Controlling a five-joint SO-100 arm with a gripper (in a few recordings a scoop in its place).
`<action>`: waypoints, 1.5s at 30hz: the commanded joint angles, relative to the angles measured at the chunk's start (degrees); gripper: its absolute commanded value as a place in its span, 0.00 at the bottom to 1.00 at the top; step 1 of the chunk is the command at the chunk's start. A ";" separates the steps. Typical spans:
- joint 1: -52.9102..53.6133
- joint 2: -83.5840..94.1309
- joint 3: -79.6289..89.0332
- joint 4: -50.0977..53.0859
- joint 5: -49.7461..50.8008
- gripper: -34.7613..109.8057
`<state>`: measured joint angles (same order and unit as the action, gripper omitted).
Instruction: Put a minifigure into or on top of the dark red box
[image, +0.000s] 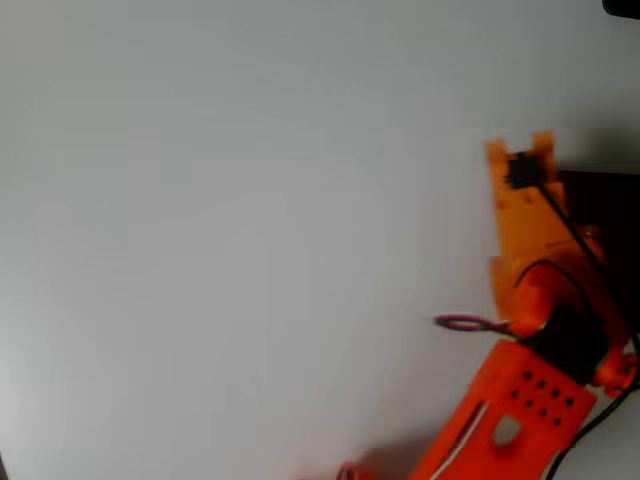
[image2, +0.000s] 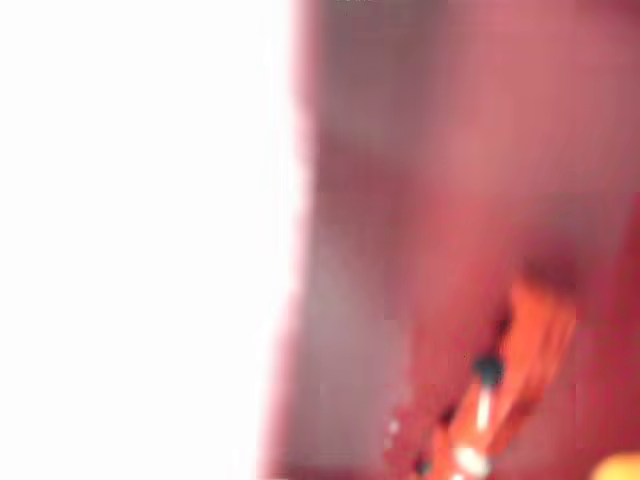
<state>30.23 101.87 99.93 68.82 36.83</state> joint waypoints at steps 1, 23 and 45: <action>-6.42 12.30 3.60 3.96 -4.39 0.33; -73.04 69.17 36.47 16.00 -15.12 0.24; -108.72 69.79 64.78 -0.44 -25.58 0.24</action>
<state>-77.34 169.80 162.86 69.61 11.95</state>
